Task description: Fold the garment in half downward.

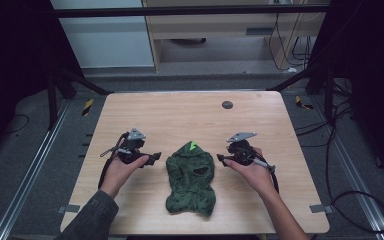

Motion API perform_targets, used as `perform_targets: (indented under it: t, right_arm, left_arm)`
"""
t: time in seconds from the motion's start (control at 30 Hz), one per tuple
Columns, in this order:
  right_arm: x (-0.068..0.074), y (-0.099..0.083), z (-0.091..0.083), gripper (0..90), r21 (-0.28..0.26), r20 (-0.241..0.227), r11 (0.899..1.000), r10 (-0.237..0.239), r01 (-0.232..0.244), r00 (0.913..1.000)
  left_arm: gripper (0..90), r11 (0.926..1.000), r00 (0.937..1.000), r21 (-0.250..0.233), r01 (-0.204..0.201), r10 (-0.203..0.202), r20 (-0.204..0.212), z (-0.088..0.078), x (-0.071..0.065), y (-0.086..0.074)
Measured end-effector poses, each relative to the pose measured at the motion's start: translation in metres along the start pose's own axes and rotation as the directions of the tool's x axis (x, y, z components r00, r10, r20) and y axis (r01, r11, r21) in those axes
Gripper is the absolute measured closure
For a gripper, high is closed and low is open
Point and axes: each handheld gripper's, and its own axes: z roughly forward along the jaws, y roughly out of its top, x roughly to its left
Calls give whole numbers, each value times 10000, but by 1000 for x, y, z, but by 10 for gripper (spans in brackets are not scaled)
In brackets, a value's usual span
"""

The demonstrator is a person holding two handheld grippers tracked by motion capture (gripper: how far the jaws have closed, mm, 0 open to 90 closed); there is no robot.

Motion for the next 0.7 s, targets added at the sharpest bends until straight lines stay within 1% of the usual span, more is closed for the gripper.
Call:
perform_targets:
  t: [0.03,0.07,0.1,0.13,0.23,0.3,0.43,0.47,0.57,0.63,0.7]
  right_arm:
    - [1,3,0,538,17,-126,10000,-51,51,9999]
    - [1,3,0,538,17,-126,10000,-51,51,9999]
    - [2,6,1,569,10,-171,9999,-151,151,9997]
    - [7,10,2,632,-4,-279,9988,-481,481,9985]
    - [12,13,5,676,-13,-470,9977,-680,680,9966]
    - [14,15,10,707,116,-508,9958,-899,906,9947]
    - [13,17,20,768,209,-654,9955,-913,928,9937]
    - [13,18,23,780,247,-666,9959,-851,869,9941]
    - [11,20,29,788,287,-779,9964,-779,804,9939]
    - [11,22,32,766,309,-847,9965,-742,770,9936]
    - [12,22,35,731,348,-948,9972,-622,658,9936]
  left_arm:
    - [190,9999,9999,25,-114,114,6,1,-1,2]
    - [213,9999,9999,25,-114,114,6,1,-1,2]
    - [213,9997,9997,0,-241,241,22,1,-4,4]
    - [275,9994,9993,-96,-345,346,124,3,-7,7]
    - [314,9991,9978,-82,-407,411,512,8,-14,11]
    - [346,9986,9964,-35,-519,521,664,13,-19,13]
    - [384,9973,9939,266,-689,663,880,26,-22,15]
    - [393,9966,9932,329,-754,722,910,29,-23,15]
    - [407,9936,9913,548,-983,929,932,35,-26,14]
    - [415,9919,9906,653,-1087,1026,910,38,-27,13]
    - [412,9920,9912,661,-1074,1017,848,40,-28,12]
